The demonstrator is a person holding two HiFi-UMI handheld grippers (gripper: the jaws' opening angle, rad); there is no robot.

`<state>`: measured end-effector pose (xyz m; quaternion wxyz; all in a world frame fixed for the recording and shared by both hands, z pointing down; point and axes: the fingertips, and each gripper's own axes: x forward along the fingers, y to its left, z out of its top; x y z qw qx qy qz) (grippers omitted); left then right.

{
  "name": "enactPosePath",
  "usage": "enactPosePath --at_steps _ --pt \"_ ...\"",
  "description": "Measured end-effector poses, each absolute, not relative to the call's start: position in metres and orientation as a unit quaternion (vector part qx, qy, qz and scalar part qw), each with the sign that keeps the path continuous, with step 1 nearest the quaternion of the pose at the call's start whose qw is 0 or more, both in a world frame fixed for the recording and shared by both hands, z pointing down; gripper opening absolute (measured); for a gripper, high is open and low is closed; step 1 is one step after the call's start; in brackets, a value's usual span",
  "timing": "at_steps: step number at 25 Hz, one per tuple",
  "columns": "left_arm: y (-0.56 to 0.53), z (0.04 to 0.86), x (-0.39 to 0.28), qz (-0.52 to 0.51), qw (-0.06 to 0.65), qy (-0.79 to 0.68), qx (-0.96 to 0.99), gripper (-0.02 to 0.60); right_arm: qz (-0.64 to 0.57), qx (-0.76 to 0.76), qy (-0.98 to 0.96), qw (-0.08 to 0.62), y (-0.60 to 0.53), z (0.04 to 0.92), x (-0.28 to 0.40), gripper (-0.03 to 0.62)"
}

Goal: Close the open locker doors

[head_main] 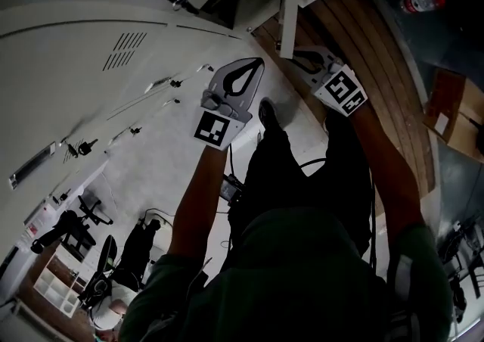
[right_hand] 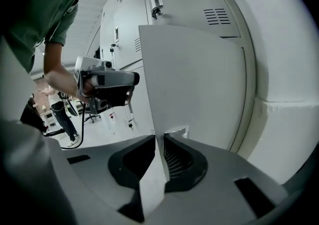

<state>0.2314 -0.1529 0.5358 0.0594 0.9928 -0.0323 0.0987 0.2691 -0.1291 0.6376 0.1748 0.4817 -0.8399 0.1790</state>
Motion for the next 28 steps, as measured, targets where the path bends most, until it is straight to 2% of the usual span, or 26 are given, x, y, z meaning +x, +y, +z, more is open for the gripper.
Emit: enactPosePath --at_steps 4,11,28 --pt "-0.156 0.534 0.296 0.1 0.053 -0.042 0.993 0.002 0.178 0.486 -0.835 0.186 -0.135 0.641 0.342 0.052" --pt "-0.179 0.514 0.173 0.085 0.041 -0.083 0.992 0.002 0.182 0.482 -0.835 0.196 -0.168 0.637 0.232 0.052" --pt "-0.221 0.473 0.109 0.078 0.01 -0.146 0.986 0.002 0.18 0.504 -0.818 0.209 -0.263 0.619 0.224 0.052"
